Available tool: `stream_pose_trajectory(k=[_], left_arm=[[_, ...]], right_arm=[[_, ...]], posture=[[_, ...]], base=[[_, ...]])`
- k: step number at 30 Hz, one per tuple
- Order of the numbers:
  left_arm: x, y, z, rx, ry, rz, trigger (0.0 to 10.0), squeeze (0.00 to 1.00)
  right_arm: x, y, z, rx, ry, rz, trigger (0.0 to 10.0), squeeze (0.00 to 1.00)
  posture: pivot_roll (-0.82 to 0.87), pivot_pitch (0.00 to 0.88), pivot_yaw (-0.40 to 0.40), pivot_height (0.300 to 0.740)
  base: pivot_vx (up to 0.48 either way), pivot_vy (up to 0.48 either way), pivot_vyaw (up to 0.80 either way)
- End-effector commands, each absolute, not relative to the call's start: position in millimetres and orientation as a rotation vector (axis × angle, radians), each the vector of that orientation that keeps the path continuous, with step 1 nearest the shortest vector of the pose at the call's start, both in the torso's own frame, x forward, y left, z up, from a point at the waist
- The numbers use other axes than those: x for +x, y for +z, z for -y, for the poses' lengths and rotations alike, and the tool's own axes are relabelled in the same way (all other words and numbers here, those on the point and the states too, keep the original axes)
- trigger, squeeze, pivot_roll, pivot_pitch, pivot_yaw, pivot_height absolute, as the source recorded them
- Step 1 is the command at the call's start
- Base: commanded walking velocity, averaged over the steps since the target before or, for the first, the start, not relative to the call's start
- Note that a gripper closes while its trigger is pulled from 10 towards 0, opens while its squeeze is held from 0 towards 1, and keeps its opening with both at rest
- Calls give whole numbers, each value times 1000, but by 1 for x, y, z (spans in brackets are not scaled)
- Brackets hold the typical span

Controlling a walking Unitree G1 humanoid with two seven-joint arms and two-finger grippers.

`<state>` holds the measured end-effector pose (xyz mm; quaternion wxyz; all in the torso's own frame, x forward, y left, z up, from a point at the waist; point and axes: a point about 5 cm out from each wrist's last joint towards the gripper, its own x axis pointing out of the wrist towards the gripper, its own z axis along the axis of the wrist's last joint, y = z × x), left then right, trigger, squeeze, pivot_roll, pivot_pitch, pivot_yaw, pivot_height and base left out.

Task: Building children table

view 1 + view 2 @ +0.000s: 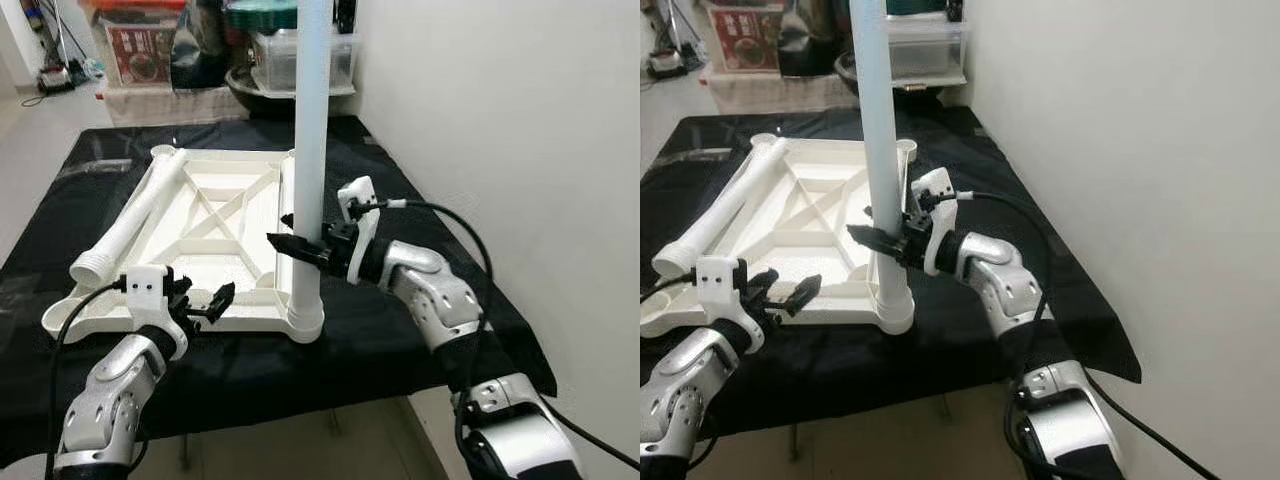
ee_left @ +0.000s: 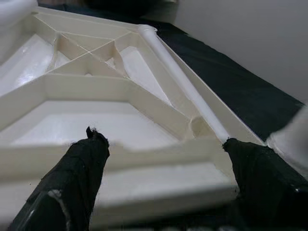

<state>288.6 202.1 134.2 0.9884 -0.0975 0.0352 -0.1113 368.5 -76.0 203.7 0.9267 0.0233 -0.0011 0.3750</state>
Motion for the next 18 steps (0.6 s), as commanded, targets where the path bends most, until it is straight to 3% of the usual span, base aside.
stream_pose_trajectory(k=[1,2,4,6,12,13,14,15,16,18], left_arm=[[288,133,-201,-198,-228,-79,10000,0],[288,133,-201,-198,-228,-79,10000,0],[287,133,-202,-196,-228,-80,10000,0],[287,133,-203,-195,-227,-81,10000,0],[289,132,-203,-188,-227,-90,10000,0],[290,132,-203,-184,-227,-93,10000,0],[291,132,-203,-182,-227,-94,10000,0],[291,131,-203,-182,-228,-95,10000,0],[291,131,-203,-182,-227,-95,10000,0],[291,131,-203,-183,-227,-95,10000,0]], right_arm=[[382,184,114,115,375,-96,0,0],[382,184,114,115,375,-96,0,0],[379,177,140,191,44,-118,0,0],[374,177,141,197,-2,-106,0,0],[356,188,108,229,22,-44,0,0],[354,189,93,225,83,-69,471,0],[353,189,77,231,188,-101,10000,0],[352,194,66,271,251,-87,10000,0],[352,198,62,262,292,-66,10000,1000],[353,203,60,281,340,-41,10000,1000]], posture=[[53,0,-74,740],[53,0,-74,740],[51,0,-65,740],[47,0,-60,740],[47,0,-53,740],[45,0,-52,740],[49,0,-55,740],[51,0,-57,740],[51,0,-57,740],[51,0,-57,740]], base=[[0,0,0],[0,0,0],[0,0,0],[0,0,0],[0,0,0],[0,0,0],[0,0,0],[0,0,0],[0,0,0],[0,0,0]])
